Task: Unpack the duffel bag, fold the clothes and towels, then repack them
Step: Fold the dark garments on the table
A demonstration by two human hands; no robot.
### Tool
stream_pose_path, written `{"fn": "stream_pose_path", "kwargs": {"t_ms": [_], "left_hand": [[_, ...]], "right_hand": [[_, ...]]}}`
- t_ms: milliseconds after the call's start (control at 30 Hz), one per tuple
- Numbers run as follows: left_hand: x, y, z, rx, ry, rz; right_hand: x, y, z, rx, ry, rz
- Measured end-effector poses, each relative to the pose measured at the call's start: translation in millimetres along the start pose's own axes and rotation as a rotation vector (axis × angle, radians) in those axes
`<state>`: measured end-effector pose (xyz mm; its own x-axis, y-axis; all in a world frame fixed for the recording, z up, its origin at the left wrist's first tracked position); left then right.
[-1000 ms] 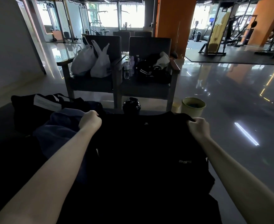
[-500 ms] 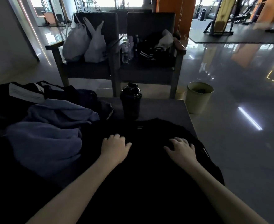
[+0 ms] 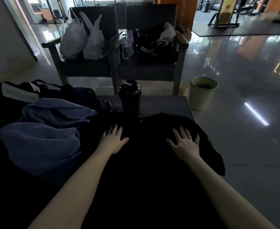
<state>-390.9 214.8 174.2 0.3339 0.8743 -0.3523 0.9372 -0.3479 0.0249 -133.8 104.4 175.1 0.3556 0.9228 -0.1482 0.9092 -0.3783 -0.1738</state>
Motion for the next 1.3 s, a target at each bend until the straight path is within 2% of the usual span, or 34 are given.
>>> {"fn": "stream_pose_path", "kwargs": {"t_ms": [67, 167, 233, 267, 300, 367, 433, 500, 633, 733, 900, 967, 1033, 1100, 1200, 1300], "left_hand": [[-6, 6, -7, 0.046, 0.049, 0.001], [-46, 29, -20, 0.160, 0.246, 0.039], [-86, 41, -24, 0.139, 0.383, 0.079], [-103, 45, -21, 0.107, 0.398, 0.113], [-118, 46, -13, 0.057, 0.347, 0.149], [-137, 40, 15, -0.072, 0.097, 0.183], [-146, 31, 39, -0.042, -0.083, 0.196], [-143, 21, 50, 0.038, -0.083, 0.225], [-129, 8, 51, 0.018, -0.083, 0.217], [-133, 12, 42, 0.063, 0.022, 0.135], [-200, 19, 40, -0.006, 0.300, -0.101], [-226, 10, 50, -0.055, 0.288, -0.228], [-242, -3, 64, -0.158, 0.226, -0.363], [-252, -12, 70, -0.277, 0.191, -0.441], [-254, -19, 69, -0.490, 0.180, -0.399], [-250, -24, 61, -0.682, 0.217, -0.373]], "right_hand": [[-17, -6, -9, -0.010, 0.072, -0.001], [-63, -19, -21, 0.035, 0.199, -0.086], [-94, -20, -17, 0.086, 0.139, -0.118], [-105, -19, -11, 0.104, 0.075, -0.121], [-117, -16, -4, 0.105, 0.004, -0.123], [-133, -12, 6, 0.089, -0.079, -0.129], [-143, -9, 7, 0.106, -0.085, -0.121], [-152, -7, 4, 0.139, -0.081, -0.101], [-171, 1, -6, 0.105, 0.005, -0.028], [-184, 11, -10, 0.087, 0.028, 0.021], [-206, 48, -11, 0.240, 0.083, 0.149], [-212, 67, -2, 0.356, 0.065, 0.244], [-216, 77, 10, 0.553, -0.006, 0.304], [-220, 80, 15, 0.773, -0.008, 0.338], [-226, 88, 15, 0.911, 0.033, 0.389], [-229, 98, 15, 0.837, 0.047, 0.389]]}}
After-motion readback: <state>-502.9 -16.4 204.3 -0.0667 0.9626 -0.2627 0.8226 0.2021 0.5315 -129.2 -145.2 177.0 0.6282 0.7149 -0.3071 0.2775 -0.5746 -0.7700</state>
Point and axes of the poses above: each hand's wrist, its own x-axis towards the middle knuckle, its own z-axis out of the palm, y = z × x, the point moved 7 cm from there along x, towards the middle knuckle
